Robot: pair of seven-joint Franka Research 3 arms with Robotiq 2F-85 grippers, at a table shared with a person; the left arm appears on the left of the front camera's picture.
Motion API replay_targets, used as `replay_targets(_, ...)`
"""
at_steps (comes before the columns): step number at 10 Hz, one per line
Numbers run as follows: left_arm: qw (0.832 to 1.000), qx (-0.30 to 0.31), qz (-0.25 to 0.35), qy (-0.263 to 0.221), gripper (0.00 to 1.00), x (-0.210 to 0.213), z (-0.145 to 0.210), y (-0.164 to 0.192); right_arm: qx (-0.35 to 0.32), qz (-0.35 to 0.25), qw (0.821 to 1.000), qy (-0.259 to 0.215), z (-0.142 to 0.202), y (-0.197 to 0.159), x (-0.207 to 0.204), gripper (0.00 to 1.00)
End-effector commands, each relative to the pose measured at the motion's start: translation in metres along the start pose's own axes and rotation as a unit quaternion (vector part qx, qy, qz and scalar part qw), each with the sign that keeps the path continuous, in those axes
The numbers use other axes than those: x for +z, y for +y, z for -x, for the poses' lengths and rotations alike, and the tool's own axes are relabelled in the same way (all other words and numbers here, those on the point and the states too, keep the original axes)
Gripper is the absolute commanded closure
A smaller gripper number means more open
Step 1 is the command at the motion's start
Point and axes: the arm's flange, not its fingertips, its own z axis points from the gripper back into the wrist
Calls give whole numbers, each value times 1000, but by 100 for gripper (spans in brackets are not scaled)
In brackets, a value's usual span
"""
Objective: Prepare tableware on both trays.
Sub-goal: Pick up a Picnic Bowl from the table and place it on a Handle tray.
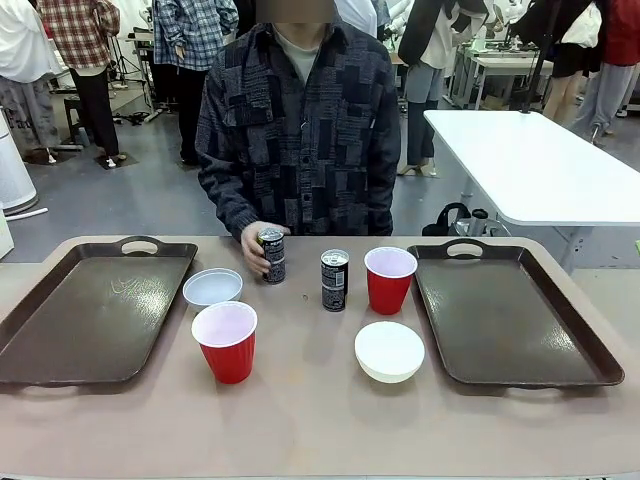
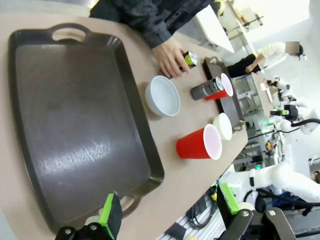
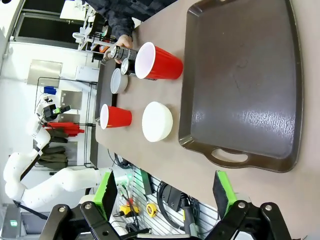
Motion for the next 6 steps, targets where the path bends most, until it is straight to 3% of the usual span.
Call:
replay_targets(1, 1000, 2, 4, -3, 0, 1, 0, 0, 3, -8, 1000, -1, -1, 1, -1, 0)
replay_targets(4, 1000, 2, 4, -3, 0, 1, 0, 0, 0, 0, 1000, 1, 0, 0, 0, 0)
replay_targets(6, 1000, 2, 4, -3, 0, 1, 0, 0, -26, 95, 993, 67, 6, 57, -45, 0)
